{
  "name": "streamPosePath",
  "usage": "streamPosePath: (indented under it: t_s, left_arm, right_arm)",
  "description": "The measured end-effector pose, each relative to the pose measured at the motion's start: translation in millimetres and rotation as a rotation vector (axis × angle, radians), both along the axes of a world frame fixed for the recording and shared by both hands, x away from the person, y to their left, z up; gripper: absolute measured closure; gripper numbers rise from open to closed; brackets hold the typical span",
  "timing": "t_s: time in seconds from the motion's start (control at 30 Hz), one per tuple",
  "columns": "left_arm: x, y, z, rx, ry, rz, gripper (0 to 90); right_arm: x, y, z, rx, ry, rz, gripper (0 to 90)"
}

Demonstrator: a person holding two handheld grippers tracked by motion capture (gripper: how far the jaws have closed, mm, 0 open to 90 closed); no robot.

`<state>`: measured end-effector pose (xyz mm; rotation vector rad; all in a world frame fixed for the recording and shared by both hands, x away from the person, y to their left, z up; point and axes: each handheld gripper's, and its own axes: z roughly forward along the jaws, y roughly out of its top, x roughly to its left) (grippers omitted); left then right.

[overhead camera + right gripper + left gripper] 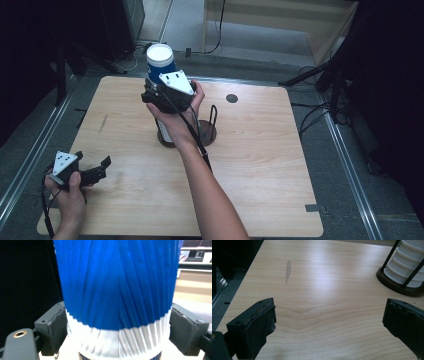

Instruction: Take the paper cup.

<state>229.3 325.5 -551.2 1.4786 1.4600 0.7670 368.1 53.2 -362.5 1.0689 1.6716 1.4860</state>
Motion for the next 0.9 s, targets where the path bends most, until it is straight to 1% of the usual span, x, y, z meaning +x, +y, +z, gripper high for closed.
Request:
streamPosePath:
  t_s: [0.07, 0.1, 0.2, 0.23, 0.33, 0.5, 0.53, 0.63, 0.7, 0.73, 0.9]
  left_arm:
    - [0.0, 0.0, 0.0, -0.001, 0.000, 0.000, 0.0]
    - [0.1, 0.1, 0.1, 0.000, 0.001, 0.000, 0.0]
    - [0.2, 0.0, 0.0, 0.001, 0.000, 0.000, 0.0]
    - [0.2, 0.0, 0.0, 0.001, 0.000, 0.000, 0.0]
    - [0.3, -0.1, 0.0, 0.002, 0.002, 0.000, 0.0]
    - [0.3, 0.0, 0.0, 0.001, 0.002, 0.000, 0.0]
    - [0.3, -0.1, 0.1, 0.001, 0.003, 0.000, 0.0]
    - [0.3, -0.1, 0.1, 0.001, 0.003, 0.000, 0.0]
    - [0.4, -0.1, 0.1, 0.001, 0.004, 0.000, 0.0]
    - [0.4, -0.1, 0.1, 0.002, 0.005, -0.001, 0.0]
    - [0.4, -0.1, 0.1, 0.003, 0.006, 0.000, 0.0]
  right_arm:
    - [-0.6, 0.0, 1.3, 0.004, -0.008, -0.001, 13.4]
    - [-1.9, 0.5, 4.2, 0.005, -0.028, -0.006, 13.6]
    - [-4.3, 0.7, 9.3, 0.010, -0.056, -0.004, 13.8]
    - [-4.3, 0.7, 9.3, 0.010, -0.056, -0.004, 13.8]
    - [-6.9, 1.7, 14.9, 0.011, -0.076, 0.002, 13.9]
    - [-8.7, 1.8, 18.4, 0.017, -0.080, 0.004, 14.1]
    - [-9.2, 1.5, 20.2, 0.018, -0.095, 0.000, 14.1]
    - [-10.5, 0.8, 23.1, 0.023, -0.106, 0.002, 14.2]
    - [-11.1, 0.9, 24.0, 0.027, -0.104, 0.006, 14.2]
    - [-12.1, 0.6, 26.7, 0.029, -0.117, 0.006, 14.2]
    - [-14.7, 0.4, 32.3, 0.038, -0.129, 0.011, 14.3]
